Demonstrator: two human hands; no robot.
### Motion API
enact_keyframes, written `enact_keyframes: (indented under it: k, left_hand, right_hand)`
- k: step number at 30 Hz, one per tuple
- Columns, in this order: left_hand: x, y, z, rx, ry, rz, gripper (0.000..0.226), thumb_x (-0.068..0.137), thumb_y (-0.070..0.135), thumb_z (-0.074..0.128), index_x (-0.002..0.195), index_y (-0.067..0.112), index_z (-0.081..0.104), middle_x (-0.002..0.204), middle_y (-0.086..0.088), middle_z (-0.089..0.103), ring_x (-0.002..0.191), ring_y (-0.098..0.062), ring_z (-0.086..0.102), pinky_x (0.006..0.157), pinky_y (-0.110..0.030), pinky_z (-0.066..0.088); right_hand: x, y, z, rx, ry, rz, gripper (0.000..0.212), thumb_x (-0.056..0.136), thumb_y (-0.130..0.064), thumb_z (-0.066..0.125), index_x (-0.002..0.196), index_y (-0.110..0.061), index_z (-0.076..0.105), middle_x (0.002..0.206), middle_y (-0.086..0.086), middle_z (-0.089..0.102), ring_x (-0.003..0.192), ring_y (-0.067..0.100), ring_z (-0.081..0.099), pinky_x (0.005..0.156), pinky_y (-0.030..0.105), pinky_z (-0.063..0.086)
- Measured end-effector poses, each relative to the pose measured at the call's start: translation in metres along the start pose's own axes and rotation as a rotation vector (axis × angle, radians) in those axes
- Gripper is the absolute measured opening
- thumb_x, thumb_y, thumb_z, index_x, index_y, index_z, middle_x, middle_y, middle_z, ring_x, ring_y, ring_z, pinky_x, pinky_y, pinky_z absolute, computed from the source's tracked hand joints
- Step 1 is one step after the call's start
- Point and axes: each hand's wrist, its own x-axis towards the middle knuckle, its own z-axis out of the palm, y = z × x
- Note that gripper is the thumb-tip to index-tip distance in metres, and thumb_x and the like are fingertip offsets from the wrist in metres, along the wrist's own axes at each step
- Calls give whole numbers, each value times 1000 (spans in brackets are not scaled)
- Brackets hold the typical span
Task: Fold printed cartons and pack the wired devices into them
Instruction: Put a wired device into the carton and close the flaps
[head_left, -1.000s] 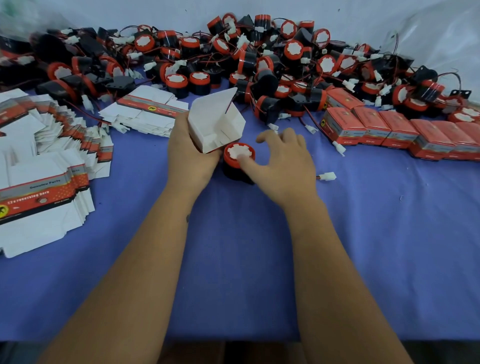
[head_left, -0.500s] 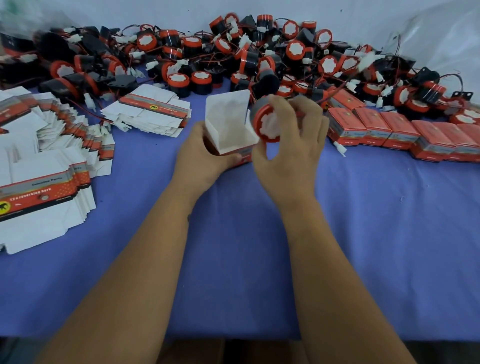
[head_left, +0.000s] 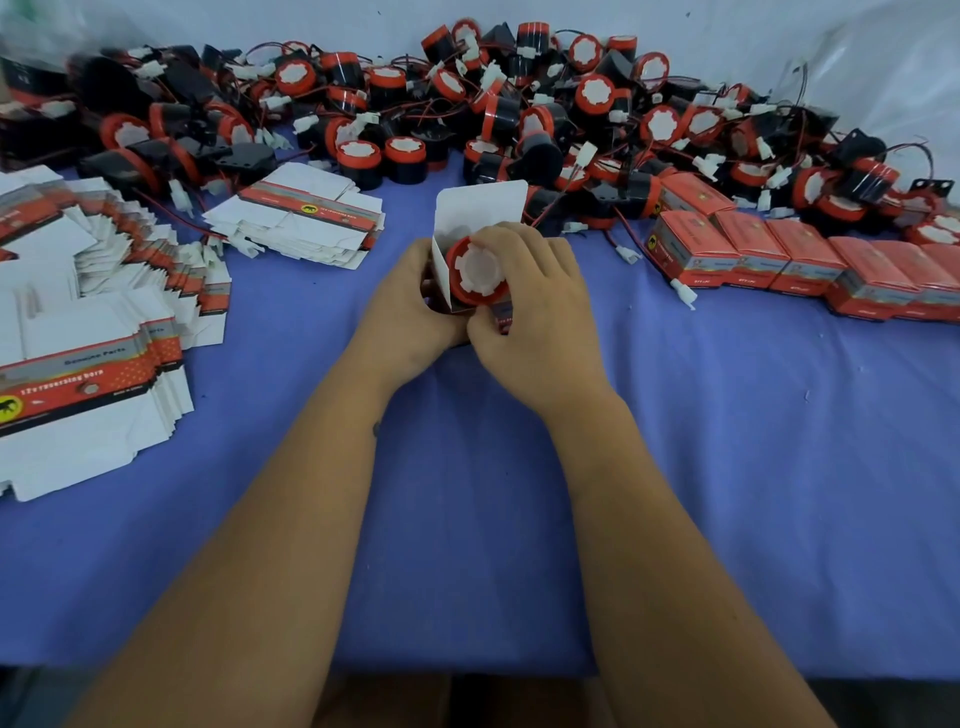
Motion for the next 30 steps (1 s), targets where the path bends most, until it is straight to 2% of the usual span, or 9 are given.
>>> enact_keyframes:
  k: [4, 6, 11, 14, 17, 22, 25, 27, 30]
  left_hand:
    - [0, -2, -1, -35, -24, -6, 58, 78, 4, 77, 123, 28, 51, 113, 13, 64, 104, -7, 63, 81, -20, 55]
    - [0, -2, -1, -46, -29, -9, 59, 77, 2, 77, 125, 27, 51, 113, 11, 65, 102, -6, 64, 79, -20, 55]
    - [0, -1, 0, -48, -30, -9, 59, 77, 4, 78, 122, 31, 51, 109, 15, 64, 96, 1, 64, 73, -13, 53]
    - [-1, -1, 0, -34, -40, -3, 55, 77, 3, 76, 118, 30, 52, 107, 12, 66, 99, -7, 65, 76, -19, 56]
    - [-1, -1, 1, -50, -28, -20, 54, 76, 5, 78, 119, 26, 53, 109, 10, 66, 102, -10, 64, 79, -25, 58]
    - [-1, 1, 2, -57, 2, -31, 56, 76, 13, 81, 123, 23, 51, 112, 11, 64, 103, -7, 63, 80, -24, 57]
    - [-1, 2, 3, -72, 2, -24, 54, 78, 13, 80, 122, 23, 50, 111, 11, 63, 100, -5, 63, 81, -25, 57]
    - [-1, 1, 2, -91, 0, -24, 51, 80, 15, 78, 120, 27, 48, 110, 13, 63, 97, -1, 63, 80, -24, 57]
    - [-2, 0, 0, -147, -28, -43, 44, 83, 12, 72, 114, 34, 50, 109, 12, 65, 97, 0, 64, 81, -24, 56]
  right_hand:
    - [0, 2, 2, 37, -35, 38, 48, 77, -11, 62, 124, -12, 58, 126, 1, 57, 109, 20, 46, 92, 28, 41]
    - [-1, 2, 4, 35, -40, 61, 44, 82, -17, 64, 126, -14, 58, 128, 2, 54, 112, 20, 45, 87, 23, 39]
    - [0, 2, 5, 0, -14, 71, 31, 85, -19, 63, 114, -10, 62, 118, 2, 57, 107, 21, 47, 81, 28, 43]
    - [0, 4, 7, -2, -50, 79, 21, 87, -17, 62, 106, -8, 65, 110, 1, 62, 105, 20, 50, 81, 27, 43]
    - [-2, 4, 8, 26, -40, 87, 15, 89, -15, 61, 100, -7, 68, 108, 2, 62, 98, 18, 55, 74, 31, 47]
    - [-1, 5, 8, -14, -18, 156, 26, 95, -19, 53, 79, -4, 66, 86, 2, 63, 80, 16, 51, 65, 40, 46]
    - [-1, 5, 8, -74, -21, 137, 32, 95, -21, 53, 69, -5, 63, 74, 1, 63, 82, 17, 49, 74, 34, 42]
    - [-2, 5, 8, -123, -2, 100, 31, 95, -22, 54, 72, -8, 68, 79, -2, 68, 92, 20, 51, 84, 30, 33]
    - [-5, 3, 7, 1, 175, 108, 19, 89, -15, 56, 81, -7, 72, 89, 3, 67, 91, 24, 51, 82, 33, 37]
